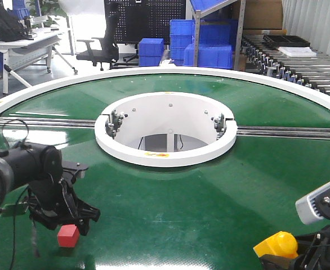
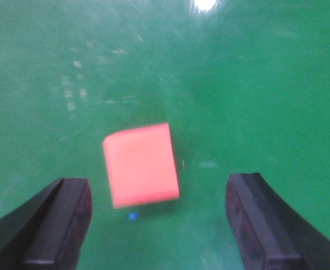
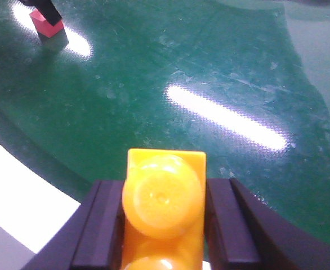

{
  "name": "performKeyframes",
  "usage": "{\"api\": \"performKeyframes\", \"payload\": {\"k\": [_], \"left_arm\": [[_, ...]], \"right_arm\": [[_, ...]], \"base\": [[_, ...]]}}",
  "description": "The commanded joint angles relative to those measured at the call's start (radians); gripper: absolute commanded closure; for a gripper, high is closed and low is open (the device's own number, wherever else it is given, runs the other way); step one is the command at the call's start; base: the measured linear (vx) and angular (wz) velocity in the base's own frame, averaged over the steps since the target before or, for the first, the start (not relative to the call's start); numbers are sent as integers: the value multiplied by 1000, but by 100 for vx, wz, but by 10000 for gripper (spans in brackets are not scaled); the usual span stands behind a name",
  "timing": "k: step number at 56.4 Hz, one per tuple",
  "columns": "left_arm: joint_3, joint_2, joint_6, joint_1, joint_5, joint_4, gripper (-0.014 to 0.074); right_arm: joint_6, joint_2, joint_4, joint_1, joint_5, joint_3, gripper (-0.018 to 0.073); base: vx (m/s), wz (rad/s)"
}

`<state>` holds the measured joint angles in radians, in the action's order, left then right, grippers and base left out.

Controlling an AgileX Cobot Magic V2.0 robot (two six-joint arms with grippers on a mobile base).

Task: Pick red and yellow blocks into blue bin
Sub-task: 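Lower the left gripper onto the red cube and close on it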

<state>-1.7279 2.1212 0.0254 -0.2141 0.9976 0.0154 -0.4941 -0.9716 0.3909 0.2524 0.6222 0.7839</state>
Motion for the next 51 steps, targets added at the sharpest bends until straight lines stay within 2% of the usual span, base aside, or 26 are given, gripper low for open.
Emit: {"api": "performKeyframes", "payload": {"k": [1,6,31,51], "left_arm": [[-39,-36,33,17,-17,-10,4],[-41,-21,31,23,-14,-29,4],[-42,14,28,23,-35,-29,12],[-43,2,27,23,-34,-29,220]], "right_arm": [[-12,17,16,-1,-59,27,303],[-12,17,16,-1,-59,27,303],[-12,17,16,-1,-59,27,303],[-12,17,16,-1,-59,27,303]], "base": [[0,0],[0,0],[0,0],[0,0]]}}
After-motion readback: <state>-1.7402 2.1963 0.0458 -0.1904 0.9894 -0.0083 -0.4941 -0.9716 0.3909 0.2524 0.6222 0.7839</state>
